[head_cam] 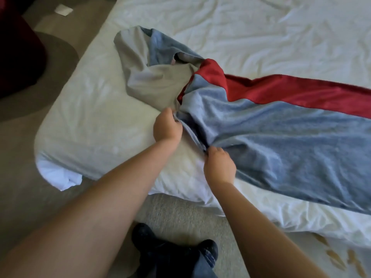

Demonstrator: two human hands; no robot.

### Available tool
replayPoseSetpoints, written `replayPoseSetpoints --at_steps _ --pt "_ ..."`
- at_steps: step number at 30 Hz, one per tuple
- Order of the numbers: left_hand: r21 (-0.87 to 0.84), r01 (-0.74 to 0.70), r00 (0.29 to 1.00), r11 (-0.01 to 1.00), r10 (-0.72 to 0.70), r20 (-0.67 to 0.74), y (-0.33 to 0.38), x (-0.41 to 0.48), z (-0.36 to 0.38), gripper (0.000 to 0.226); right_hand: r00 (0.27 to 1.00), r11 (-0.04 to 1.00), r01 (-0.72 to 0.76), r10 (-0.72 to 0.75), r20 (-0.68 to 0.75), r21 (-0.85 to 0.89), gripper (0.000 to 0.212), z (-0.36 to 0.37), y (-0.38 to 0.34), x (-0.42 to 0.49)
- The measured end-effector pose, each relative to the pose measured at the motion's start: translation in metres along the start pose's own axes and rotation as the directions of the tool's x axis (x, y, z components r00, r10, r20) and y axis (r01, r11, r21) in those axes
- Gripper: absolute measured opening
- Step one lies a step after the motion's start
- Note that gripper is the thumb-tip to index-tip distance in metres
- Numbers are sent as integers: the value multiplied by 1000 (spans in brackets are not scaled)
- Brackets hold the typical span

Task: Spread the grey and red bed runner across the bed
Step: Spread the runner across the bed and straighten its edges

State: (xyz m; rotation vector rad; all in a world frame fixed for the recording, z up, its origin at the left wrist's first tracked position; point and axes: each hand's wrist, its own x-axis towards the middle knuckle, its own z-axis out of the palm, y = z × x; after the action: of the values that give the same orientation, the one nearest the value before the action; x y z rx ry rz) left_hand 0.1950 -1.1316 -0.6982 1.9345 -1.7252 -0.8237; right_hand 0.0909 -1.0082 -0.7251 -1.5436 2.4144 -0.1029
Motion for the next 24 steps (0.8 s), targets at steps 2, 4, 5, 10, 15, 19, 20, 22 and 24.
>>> replayPoseSetpoints --at_steps 2,4,5,10,15,19,20,22,24 --pt "28 -57 995 998 59 -78 -9 12 -22 21 1000 999 3 -4 30 47 16 7 -17 -7" --pt "166 -188 973 968 207 -104 -21 23 -45 21 999 997 -32 30 33 66 20 13 -25 -12" --pt "276 -299 941 913 331 -75 -27 26 -55 19 999 996 -41 39 28 80 19 15 -26 -14" --pt "588 -679 695 440 643 322 -41 23 -67 16 998 999 37 -39 40 26 16 16 -25 -15" --pt "656 -606 765 450 555 327 -43 13 -43 17 986 986 166 -166 -21 9 25 15 -30 -16" --pt "649 -543 820 533 503 273 -33 12 -29 15 983 981 184 -182 -39 61 33 15 -49 -6" --pt "635 -550 820 543 498 284 -31 13 -29 13 986 983 169 -168 -25 66 28 16 -53 -4" --pt "609 -629 759 484 553 344 -29 17 -36 5 990 989 141 -142 18 50 19 18 -58 -3" --pt "689 -675 645 264 664 378 -28 30 -54 5 989 989 142 -143 38 30 28 18 -63 -4"
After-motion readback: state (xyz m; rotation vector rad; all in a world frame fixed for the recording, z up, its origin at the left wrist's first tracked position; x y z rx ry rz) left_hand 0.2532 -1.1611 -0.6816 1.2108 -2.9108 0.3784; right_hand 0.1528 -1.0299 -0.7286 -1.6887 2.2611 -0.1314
